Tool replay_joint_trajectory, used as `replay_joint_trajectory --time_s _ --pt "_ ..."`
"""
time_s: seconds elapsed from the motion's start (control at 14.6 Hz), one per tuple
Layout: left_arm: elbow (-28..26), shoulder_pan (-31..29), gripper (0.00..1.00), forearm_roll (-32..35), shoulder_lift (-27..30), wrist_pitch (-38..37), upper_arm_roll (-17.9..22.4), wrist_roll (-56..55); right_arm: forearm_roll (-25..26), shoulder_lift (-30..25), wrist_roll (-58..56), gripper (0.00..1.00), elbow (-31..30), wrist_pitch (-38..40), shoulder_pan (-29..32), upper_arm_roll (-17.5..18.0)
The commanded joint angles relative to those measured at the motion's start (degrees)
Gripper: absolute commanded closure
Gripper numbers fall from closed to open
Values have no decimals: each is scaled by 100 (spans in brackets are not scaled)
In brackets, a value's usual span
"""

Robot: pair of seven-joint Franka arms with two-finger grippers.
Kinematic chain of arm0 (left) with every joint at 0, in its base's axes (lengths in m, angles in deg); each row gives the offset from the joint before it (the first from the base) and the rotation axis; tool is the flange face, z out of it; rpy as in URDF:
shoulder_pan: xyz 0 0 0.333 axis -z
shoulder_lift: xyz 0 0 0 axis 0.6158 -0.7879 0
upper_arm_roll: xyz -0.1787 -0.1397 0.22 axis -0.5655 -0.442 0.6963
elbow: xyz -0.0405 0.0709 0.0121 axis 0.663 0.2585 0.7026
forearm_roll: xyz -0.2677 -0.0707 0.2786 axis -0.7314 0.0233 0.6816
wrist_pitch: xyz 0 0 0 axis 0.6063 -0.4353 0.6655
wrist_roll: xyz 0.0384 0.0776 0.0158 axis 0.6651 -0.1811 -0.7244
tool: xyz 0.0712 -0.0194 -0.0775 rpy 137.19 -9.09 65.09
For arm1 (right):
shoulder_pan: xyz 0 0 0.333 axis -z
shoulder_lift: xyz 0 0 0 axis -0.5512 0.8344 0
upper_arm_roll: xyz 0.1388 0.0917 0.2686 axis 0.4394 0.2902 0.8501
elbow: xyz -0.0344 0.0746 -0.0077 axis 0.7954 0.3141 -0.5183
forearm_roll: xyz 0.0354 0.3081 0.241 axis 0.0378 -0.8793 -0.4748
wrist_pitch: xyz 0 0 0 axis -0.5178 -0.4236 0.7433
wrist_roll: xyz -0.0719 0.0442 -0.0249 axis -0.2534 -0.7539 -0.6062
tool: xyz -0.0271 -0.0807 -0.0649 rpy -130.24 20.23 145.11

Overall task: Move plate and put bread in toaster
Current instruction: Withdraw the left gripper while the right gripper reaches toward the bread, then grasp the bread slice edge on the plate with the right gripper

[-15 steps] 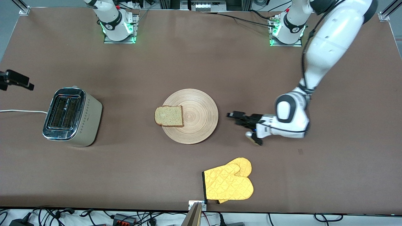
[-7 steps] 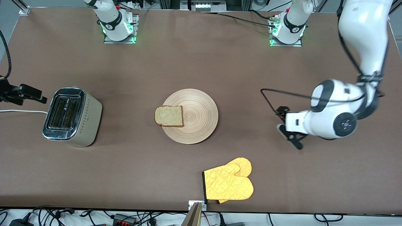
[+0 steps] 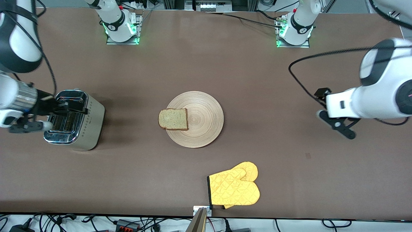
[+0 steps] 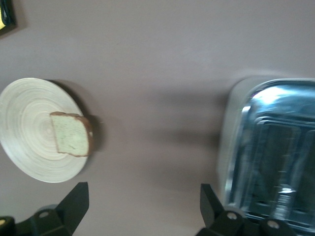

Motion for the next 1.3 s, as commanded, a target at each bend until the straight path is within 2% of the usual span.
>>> replay_joint_trajectory --time_s 0.0,0.14,0.21,0.34,0.41,0.48,0.62,0.68,0.82,0.96,1.23 --pt "282 19 0 72 334 -195 147 -689 -327 284 438 0 31 -314 -296 -15" --pt "-507 1 0 54 1011 434 252 -2136 -626 505 543 0 22 -683 -586 -24" --pt "-1084 97 0 28 1423 943 593 -2639 -758 619 683 0 22 -877 -648 -24" --pt "-2175 264 0 19 2127 1998 868 -2688 -1083 751 947 0 22 -1141 -797 -24" --pt "-2563 317 0 -16 2382 2403 982 -2723 -1250 839 966 0 5 -1273 -894 -15" --pt "-2802 466 0 -338 2568 2590 1235 -2723 -1338 953 966 0 -4 -1387 -999 -23" --pt "-2927 660 0 -658 2701 2575 1605 -2663 -1374 1015 992 0 -161 -1738 -1202 -15" --pt "-2953 660 0 -623 2754 2548 1607 -2662 -1496 1024 1027 0 -336 -1957 -1211 -15" --pt "-2927 652 0 -605 2728 2408 1572 -2636 -2101 1015 905 0 -784 -2414 -1229 -15" --pt "-2813 669 0 -492 2666 2355 1528 -2627 -2305 1015 416 0 -1153 -2959 -1299 -6" --pt "-2804 669 0 -359 2693 2337 1422 -2627 -3831 1103 -1096 0 -1804 -3460 -1264 3"
